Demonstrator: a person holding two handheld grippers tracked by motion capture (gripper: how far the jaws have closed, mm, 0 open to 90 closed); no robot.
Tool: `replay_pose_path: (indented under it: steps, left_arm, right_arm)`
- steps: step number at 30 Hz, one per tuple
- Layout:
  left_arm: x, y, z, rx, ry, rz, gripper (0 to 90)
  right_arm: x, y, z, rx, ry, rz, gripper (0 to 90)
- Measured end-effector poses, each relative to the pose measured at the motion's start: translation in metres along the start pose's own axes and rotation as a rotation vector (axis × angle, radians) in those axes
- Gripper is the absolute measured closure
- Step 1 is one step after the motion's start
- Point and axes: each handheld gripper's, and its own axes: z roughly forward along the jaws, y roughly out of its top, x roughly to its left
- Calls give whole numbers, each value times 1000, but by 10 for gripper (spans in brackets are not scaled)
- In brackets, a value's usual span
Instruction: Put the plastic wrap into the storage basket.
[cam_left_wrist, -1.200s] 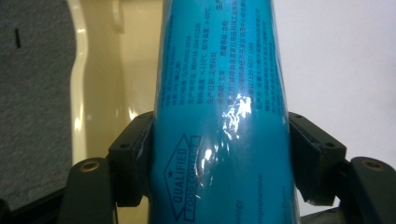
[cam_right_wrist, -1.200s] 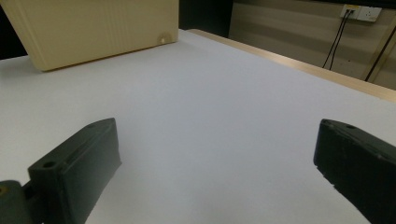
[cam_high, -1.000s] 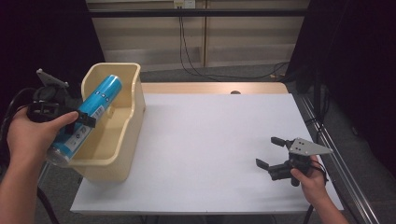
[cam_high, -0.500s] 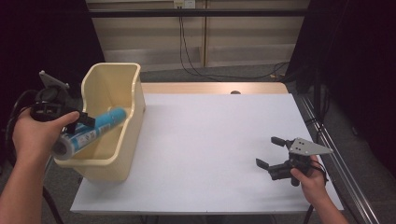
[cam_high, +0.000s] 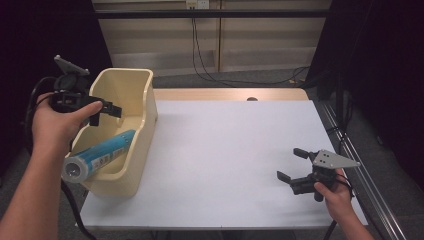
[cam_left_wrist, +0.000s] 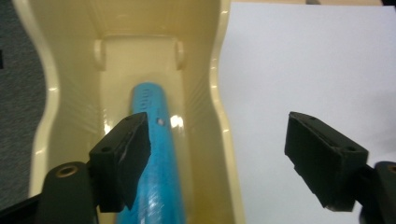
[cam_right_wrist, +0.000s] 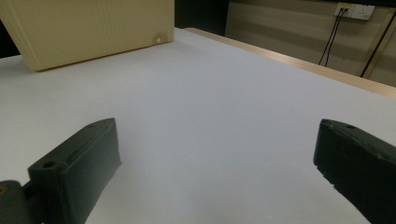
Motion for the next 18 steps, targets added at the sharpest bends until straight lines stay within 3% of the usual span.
replay_pose_path:
  steps: [18]
  left_arm:
    - [-46, 4, 39, 28, -83, 94, 154]
  right_arm:
    - [4, -1, 1, 5, -5, -5, 1]
